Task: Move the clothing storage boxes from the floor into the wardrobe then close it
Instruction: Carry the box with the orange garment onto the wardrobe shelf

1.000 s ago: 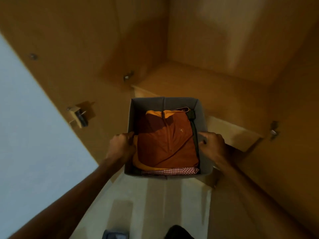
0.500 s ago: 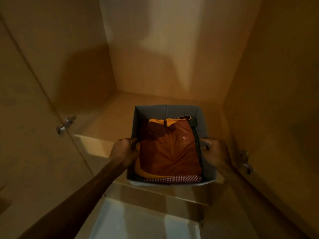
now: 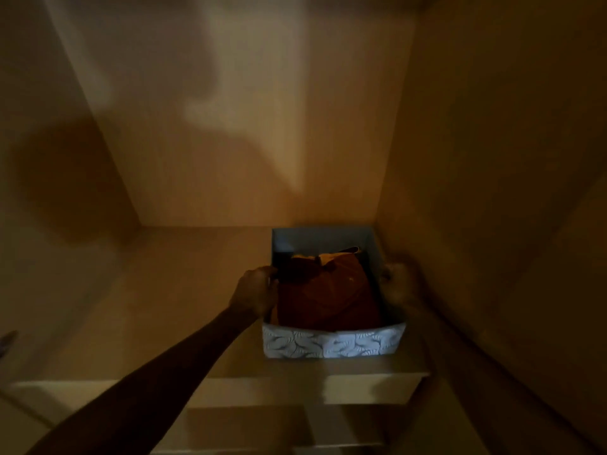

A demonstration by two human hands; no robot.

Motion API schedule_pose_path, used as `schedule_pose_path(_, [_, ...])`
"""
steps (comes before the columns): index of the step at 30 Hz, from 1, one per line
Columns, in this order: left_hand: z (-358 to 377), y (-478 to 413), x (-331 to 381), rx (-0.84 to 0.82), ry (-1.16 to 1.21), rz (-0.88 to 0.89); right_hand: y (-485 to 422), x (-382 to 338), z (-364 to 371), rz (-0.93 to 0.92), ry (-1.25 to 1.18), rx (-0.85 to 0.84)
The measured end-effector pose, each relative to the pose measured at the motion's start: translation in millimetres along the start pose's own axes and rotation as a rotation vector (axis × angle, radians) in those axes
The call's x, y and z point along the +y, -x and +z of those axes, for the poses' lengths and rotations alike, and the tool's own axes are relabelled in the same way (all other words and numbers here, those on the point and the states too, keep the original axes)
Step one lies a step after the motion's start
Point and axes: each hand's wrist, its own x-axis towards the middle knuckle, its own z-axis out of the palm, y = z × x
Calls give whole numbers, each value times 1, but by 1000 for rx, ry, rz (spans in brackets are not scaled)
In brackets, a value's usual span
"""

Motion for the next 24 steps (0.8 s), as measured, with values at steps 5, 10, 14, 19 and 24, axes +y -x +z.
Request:
schedule_pose_path(5, [16, -8, -8, -483, -72, 234, 12, -19, -22, -120, -38, -201])
schedule_pose_path(10, [46, -21, -33, -376, -263, 345, 2, -8, -23, -72, 176, -466])
schedule_pose_path(14, [59, -38, -36, -261, -356, 373, -15, 1, -15, -155, 311, -385])
schedule_pose_path(19, [55, -34, -3, -63, -410, 253, -22, 10, 15, -169, 347, -57])
schedule_pose_path(24, [69, -5, -22, -49, -485, 315, -8, 32, 45, -246, 436, 50])
